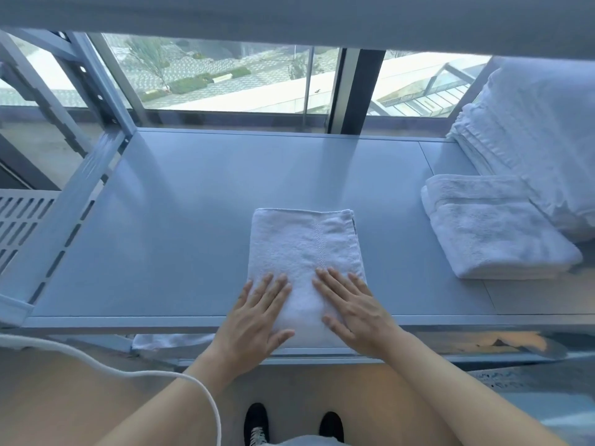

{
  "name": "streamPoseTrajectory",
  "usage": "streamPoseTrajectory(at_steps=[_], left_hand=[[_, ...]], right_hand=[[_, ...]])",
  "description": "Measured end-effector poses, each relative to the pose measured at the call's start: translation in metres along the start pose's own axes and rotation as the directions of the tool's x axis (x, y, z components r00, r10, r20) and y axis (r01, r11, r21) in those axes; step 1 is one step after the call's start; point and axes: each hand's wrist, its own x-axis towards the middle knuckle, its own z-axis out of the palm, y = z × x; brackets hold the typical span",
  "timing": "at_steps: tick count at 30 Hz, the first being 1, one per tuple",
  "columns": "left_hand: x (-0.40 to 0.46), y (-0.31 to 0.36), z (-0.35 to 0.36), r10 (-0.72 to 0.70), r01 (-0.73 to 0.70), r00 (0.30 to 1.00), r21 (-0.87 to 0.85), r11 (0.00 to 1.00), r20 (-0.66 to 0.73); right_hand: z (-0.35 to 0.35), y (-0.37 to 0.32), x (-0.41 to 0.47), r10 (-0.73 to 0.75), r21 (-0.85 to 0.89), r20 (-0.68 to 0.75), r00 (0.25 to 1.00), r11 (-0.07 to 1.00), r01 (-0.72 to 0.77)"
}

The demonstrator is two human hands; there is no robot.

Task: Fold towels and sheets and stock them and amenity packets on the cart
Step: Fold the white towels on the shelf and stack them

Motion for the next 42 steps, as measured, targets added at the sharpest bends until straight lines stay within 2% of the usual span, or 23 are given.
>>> streamPoseTrajectory(at_steps=[3,7,12,16,22,25,32,42], left_hand=[[-0.006,0.002,0.004,0.024,-0.023,1.000,0.087,0.996,-0.007],[-0.008,0.003,0.007,0.042,-0.029,0.994,0.138,0.990,-0.098],[-0.010,0.006,0.013,0.045,-0.022,0.970,0.097,0.995,-0.241],[-0.015,0.004,0.018,0.094,-0.076,0.950,0.073,0.994,-0.297],[-0.020,0.008,0.007,0.115,-0.114,0.936,0.025,0.993,-0.332],[-0.033,0.024,-0.003,0.100,-0.118,0.926,-0.028,0.993,-0.365],[-0.064,0.094,-0.026,0.016,-0.046,0.915,-0.063,0.997,-0.403],[-0.101,0.258,-0.040,0.025,-0.059,0.919,-0.075,0.995,-0.394]], right_hand=[[-0.001,0.001,-0.007,-0.037,-0.014,0.018,0.999,0.999,0.037],[0.001,0.004,-0.011,-0.074,-0.088,0.040,0.996,0.993,0.078],[0.007,0.006,-0.013,-0.099,-0.149,0.014,0.995,0.984,0.100],[0.015,-0.001,-0.023,-0.083,-0.197,-0.006,0.997,0.977,0.080],[0.011,-0.024,-0.044,-0.003,-0.113,-0.113,0.994,0.994,-0.010],[0.002,-0.036,-0.059,-0.026,-0.109,-0.190,0.981,0.994,0.006],[-0.026,-0.046,-0.124,-0.079,-0.163,-0.340,0.937,0.986,0.025],[-0.051,-0.039,-0.293,0.013,-0.093,-0.386,0.922,0.994,-0.053]])
